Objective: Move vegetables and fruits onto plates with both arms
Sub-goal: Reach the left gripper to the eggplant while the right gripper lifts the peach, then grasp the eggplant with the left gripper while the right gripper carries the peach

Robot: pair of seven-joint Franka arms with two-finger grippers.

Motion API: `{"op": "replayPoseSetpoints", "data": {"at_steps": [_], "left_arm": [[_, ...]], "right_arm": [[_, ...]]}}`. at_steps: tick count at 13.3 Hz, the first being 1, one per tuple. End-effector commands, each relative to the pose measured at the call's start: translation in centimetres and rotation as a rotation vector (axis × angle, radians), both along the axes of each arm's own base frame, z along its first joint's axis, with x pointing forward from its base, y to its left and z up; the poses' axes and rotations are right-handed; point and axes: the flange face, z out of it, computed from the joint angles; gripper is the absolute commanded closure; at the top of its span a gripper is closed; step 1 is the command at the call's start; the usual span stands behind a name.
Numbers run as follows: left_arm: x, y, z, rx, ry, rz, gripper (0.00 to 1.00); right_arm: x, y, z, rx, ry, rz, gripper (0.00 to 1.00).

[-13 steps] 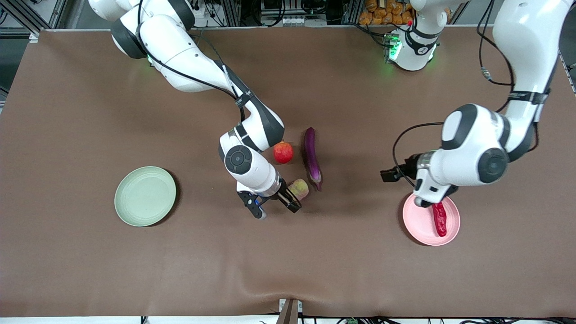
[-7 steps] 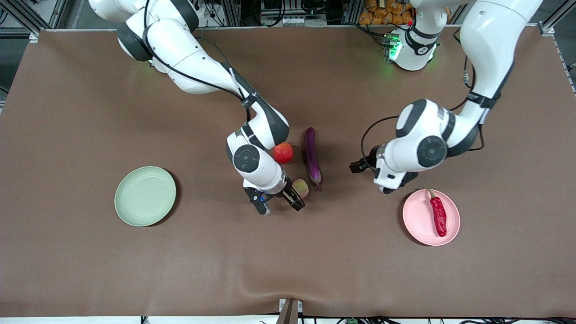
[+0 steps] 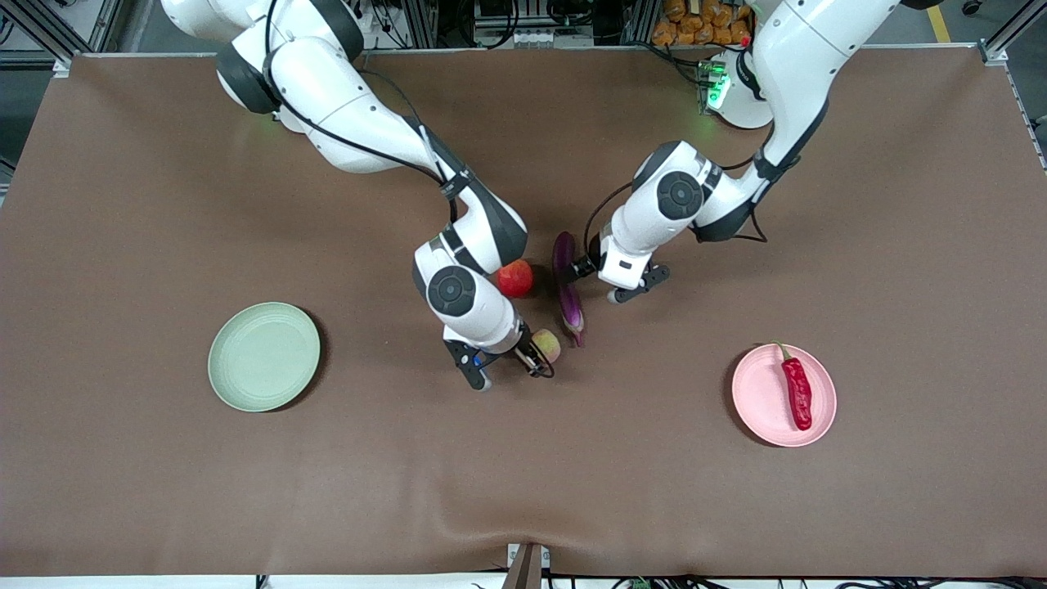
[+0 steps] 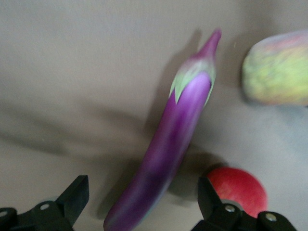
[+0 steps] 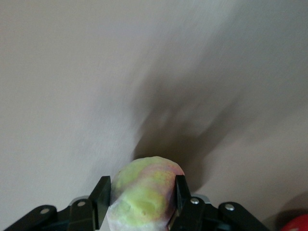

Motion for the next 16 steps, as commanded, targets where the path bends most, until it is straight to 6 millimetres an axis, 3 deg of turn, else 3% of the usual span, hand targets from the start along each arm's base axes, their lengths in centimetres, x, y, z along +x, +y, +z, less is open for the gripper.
{"op": "replayPoseSetpoints", "data": {"at_steps": [1,2,4,5,8,9,10,12,13,14,16], "left_arm": [[-1.1,-1.4,-0.7,-0.007,-0.019,-0.032,0.0],[-1.7,-2.4,-1.5,-0.012,-0.032,-0.065,0.0],[-0.6,-1.8,-2.7,-0.019,-0.052,-0.053,0.02],[-0.3,-2.1,-3.8,-0.025,-0.038,-0.054,0.09],[1.9,-1.1,-5.7,0.003,-0.07,-0.076,0.23],[2.6,-1.4,-5.8,-0.007,-0.072,-0.069,0.44],[2.9,-1.5,-5.8,-0.011,-0.069,-0.054,0.99],[3.2,-0.9,-5.6,-0.007,-0.055,-0.016,1.0],[3.6,-0.1,-5.2,0.002,-0.054,0.0,1.0],[4.2,0.7,-3.7,0.02,-0.061,0.005,1.0],[6.7,4.5,0.0,0.116,-0.04,0.013,1.0]], "right_arm": [[3.2,-5.7,4.1,0.014,0.062,0.05,1.0],[4.7,-8.6,5.6,0.036,0.076,0.051,1.0],[7.4,-14.7,7.6,0.096,0.088,0.098,1.0],[8.5,-18.4,8.5,0.103,0.085,0.144,1.0],[10.4,-29.9,8.1,0.123,0.1,0.352,1.0],[10.6,-32.8,7.9,0.125,0.101,0.392,1.0],[10.6,-35.4,7.8,0.115,0.111,0.433,1.0],[10.3,-40.9,9.6,0.024,0.096,0.631,1.0],[9.9,-43.6,9.4,0.036,0.11,0.718,1.0],[9.5,-46.5,9.7,0.061,0.118,0.755,1.0],[7.8,-49.2,9.0,0.066,0.157,0.839,1.0]]}}
